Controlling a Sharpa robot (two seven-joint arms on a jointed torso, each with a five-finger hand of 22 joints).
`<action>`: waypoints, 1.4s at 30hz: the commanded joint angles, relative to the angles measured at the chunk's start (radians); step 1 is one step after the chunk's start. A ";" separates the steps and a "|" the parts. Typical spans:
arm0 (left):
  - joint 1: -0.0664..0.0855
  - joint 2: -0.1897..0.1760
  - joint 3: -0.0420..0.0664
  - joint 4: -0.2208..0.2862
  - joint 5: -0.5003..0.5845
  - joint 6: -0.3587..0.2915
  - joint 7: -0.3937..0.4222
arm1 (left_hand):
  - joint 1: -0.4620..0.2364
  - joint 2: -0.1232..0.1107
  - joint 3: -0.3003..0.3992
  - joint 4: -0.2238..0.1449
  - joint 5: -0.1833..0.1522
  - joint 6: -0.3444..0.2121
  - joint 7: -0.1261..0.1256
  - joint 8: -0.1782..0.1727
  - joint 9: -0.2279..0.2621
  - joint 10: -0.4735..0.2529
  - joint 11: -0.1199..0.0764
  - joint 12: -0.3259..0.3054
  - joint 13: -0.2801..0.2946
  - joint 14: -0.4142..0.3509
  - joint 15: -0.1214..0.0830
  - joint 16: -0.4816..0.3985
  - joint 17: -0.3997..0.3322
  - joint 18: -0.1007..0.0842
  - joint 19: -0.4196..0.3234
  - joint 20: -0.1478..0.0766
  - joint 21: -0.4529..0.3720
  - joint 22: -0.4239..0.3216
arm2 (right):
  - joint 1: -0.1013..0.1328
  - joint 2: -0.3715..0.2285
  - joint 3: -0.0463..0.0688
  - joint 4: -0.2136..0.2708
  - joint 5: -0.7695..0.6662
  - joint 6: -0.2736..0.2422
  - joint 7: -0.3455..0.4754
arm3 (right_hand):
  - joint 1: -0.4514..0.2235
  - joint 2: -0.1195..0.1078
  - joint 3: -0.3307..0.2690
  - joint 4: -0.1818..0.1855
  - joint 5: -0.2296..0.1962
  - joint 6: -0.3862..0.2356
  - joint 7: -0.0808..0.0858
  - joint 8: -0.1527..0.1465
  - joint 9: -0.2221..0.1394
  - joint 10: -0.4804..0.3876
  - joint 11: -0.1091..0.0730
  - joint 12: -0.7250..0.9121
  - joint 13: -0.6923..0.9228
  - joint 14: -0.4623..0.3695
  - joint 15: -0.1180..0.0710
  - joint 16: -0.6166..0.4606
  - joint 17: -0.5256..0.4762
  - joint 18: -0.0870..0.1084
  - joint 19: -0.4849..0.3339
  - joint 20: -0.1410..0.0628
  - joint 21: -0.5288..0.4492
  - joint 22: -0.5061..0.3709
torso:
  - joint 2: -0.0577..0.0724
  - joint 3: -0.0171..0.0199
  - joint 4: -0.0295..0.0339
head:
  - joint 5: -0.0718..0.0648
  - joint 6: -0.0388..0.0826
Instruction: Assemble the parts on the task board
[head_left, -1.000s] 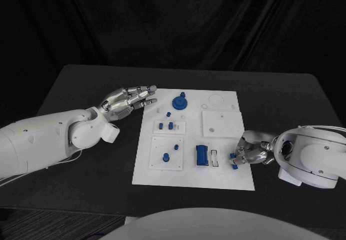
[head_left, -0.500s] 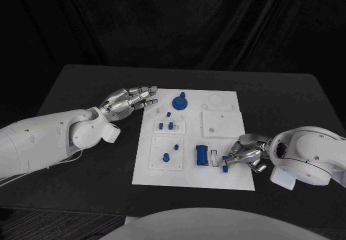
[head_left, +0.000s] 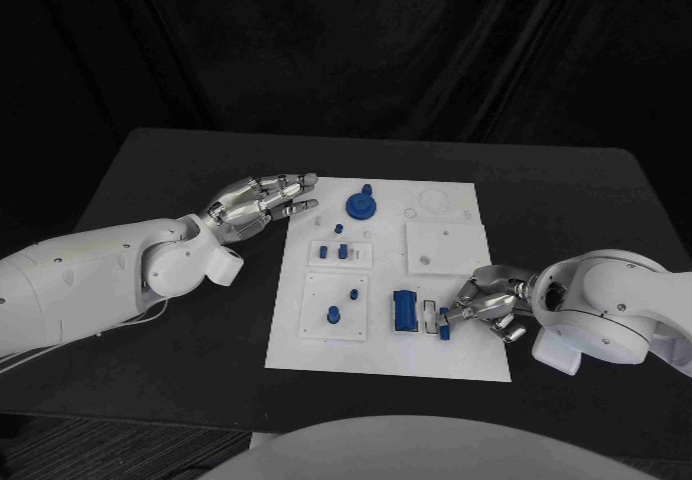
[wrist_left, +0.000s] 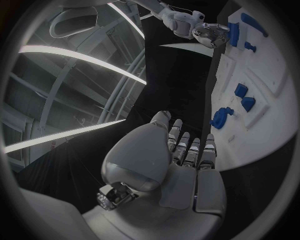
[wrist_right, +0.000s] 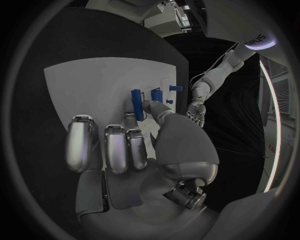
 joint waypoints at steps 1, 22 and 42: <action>-0.002 0.002 0.001 0.000 0.001 0.017 0.008 | -0.001 -0.005 0.002 0.004 -0.005 -0.006 -0.001 -0.006 -0.001 -0.007 0.000 -0.005 -0.001 0.002 0.008 0.000 0.001 0.002 0.006 0.001 0.004 0.002 | 0.000 0.003 0.000 0.000 -0.033 -0.018 0.014 | -0.008 0.003 0.099 -0.096 -0.017 -0.012 0.001 0.009 0.010 0.110 0.003 0.003 0.263 0.076 0.009 0.006 0.094 0.007 0.015 0.007 0.004 0.192 | 0.000 0.0000 0.0002 | -0.002 0.000; -0.006 0.004 0.001 0.000 0.001 0.024 -0.003 | 0.001 -0.003 0.005 0.004 -0.005 -0.009 0.000 -0.007 -0.001 -0.008 0.001 -0.006 -0.001 0.002 0.010 -0.001 0.001 0.004 0.006 0.005 0.005 0.001 | 0.000 0.013 0.000 0.014 -0.056 -0.057 0.033 | -0.048 0.018 0.068 -0.061 -0.102 -0.037 -0.004 0.038 0.046 0.110 0.001 0.003 0.263 0.075 0.007 0.007 0.091 0.008 0.011 0.007 0.003 0.191 | 0.000 0.0010 -0.0006 | 0.000 0.000; -0.006 0.004 0.001 0.000 0.001 0.027 -0.012 | 0.004 -0.003 0.007 0.002 -0.004 -0.009 0.000 -0.007 -0.001 -0.009 0.002 -0.007 -0.001 0.002 0.012 -0.001 0.001 0.005 0.007 0.008 0.005 0.001 | 0.000 0.028 0.000 0.005 -0.104 -0.047 -0.001 | -0.121 0.015 -0.018 0.020 -0.108 -0.061 -0.007 0.059 0.075 0.110 -0.002 0.003 0.263 0.071 0.005 -0.002 0.070 0.011 0.005 0.004 -0.010 0.186 | 0.000 0.0000 0.0001 | 0.000 0.000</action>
